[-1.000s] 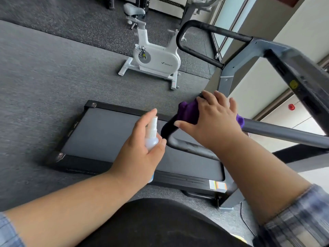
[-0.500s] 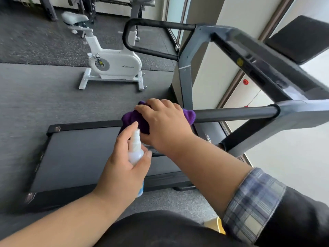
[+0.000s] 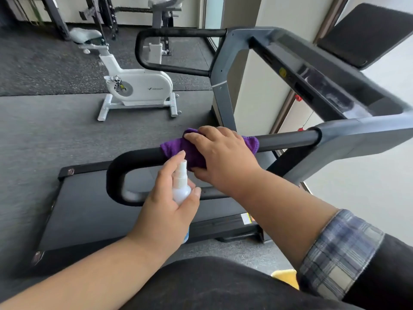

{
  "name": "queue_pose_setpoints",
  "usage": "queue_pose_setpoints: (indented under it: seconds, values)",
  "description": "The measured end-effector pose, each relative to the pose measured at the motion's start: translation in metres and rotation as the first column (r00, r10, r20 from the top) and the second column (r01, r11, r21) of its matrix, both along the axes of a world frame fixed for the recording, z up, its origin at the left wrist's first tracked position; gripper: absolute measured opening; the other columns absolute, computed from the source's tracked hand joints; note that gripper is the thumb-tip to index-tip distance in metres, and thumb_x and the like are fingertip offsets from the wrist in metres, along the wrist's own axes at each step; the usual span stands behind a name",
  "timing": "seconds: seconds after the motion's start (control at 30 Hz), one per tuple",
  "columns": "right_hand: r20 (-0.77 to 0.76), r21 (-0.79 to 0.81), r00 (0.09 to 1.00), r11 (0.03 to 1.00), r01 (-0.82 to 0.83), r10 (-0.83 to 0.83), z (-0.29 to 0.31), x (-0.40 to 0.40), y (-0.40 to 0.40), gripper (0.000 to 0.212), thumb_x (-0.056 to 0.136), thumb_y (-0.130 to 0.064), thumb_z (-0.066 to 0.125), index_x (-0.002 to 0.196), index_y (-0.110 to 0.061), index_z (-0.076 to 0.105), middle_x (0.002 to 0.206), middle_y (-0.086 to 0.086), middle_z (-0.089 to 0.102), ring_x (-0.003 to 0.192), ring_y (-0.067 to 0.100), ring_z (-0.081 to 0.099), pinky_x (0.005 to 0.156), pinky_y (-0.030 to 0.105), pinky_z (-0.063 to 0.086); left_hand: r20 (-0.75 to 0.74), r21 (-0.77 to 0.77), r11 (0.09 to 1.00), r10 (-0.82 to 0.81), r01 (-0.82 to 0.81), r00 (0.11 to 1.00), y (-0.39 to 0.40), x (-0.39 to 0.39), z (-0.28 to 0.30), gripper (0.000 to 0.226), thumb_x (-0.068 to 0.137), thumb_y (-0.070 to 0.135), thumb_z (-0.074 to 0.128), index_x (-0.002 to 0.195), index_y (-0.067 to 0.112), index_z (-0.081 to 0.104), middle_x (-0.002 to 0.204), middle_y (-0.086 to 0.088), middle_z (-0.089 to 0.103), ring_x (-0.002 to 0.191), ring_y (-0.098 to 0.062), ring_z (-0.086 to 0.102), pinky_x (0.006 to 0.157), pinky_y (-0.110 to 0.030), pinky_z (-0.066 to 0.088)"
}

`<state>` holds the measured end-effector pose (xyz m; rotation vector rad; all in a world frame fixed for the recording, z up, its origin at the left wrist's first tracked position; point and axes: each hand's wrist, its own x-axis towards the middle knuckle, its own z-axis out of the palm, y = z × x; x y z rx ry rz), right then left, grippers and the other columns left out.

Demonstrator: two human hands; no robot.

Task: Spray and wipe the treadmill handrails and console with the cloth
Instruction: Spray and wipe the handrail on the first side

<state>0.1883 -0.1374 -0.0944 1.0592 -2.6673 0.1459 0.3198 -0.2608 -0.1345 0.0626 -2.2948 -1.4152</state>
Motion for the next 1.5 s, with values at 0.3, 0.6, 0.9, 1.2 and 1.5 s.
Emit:
queue_pose_setpoints:
  seconds: [0.3,0.6,0.9,1.2,1.5]
  values:
    - [-0.023,-0.128,0.992,0.984,0.124,-0.128,0.001,-0.053,0.132,0.073,0.070,-0.063,0.063,0.136,-0.034,0.054,0.130,-0.004,0.057,0.115,0.030,0.054,0.103,0.049,0.038,0.013,-0.043,0.999,-0.021,0.022,1.000,0.082,-0.036,0.004,0.083,0.093,0.012,0.068,0.126,0.076,0.027,0.097,0.015,0.063,0.091,-0.008,0.061,0.078,-0.003,0.040]
    - [-0.085,-0.047,0.994,0.996,0.071,-0.075,-0.005,-0.069,0.155,0.073,0.072,-0.053,0.068,0.137,-0.026,0.051,0.131,0.004,0.055,0.116,0.036,0.052,0.099,0.050,0.040,0.054,-0.030,0.998,0.064,-0.063,0.996,0.138,-0.053,-0.008,0.082,0.092,0.011,0.067,0.126,0.075,0.029,0.095,0.014,0.064,0.092,-0.008,0.061,0.079,-0.005,0.042]
    - [0.042,0.060,0.982,0.980,-0.188,0.186,0.014,-0.093,0.152,0.077,0.077,-0.068,0.062,0.143,-0.034,0.041,0.125,-0.001,0.054,0.101,0.029,0.057,0.081,0.042,0.050,0.075,-0.040,0.995,0.097,-0.094,0.992,0.180,-0.065,-0.011,0.070,0.090,0.027,0.068,0.128,0.072,0.032,0.096,0.012,0.065,0.094,-0.010,0.062,0.081,-0.007,0.041]
    - [0.110,0.101,0.975,0.974,-0.205,0.194,0.023,-0.111,0.169,0.078,0.074,-0.081,0.050,0.135,-0.034,0.047,0.113,-0.002,0.058,0.093,0.027,0.062,0.078,0.039,0.054,0.091,-0.041,0.987,0.157,-0.154,0.983,0.178,-0.059,-0.005,0.059,0.081,0.048,0.057,0.126,0.076,0.029,0.100,0.014,0.062,0.098,-0.012,0.061,0.083,-0.009,0.041]
    - [0.107,0.064,0.957,0.959,-0.277,0.270,0.019,-0.099,0.129,0.069,0.078,-0.070,0.054,0.135,-0.030,0.048,0.115,0.000,0.057,0.090,0.029,0.061,0.067,0.034,0.047,0.114,-0.031,0.980,0.200,-0.198,0.973,0.182,-0.065,-0.009,0.067,0.086,0.031,0.063,0.125,0.076,0.031,0.096,0.015,0.063,0.094,-0.009,0.061,0.081,-0.007,0.042]
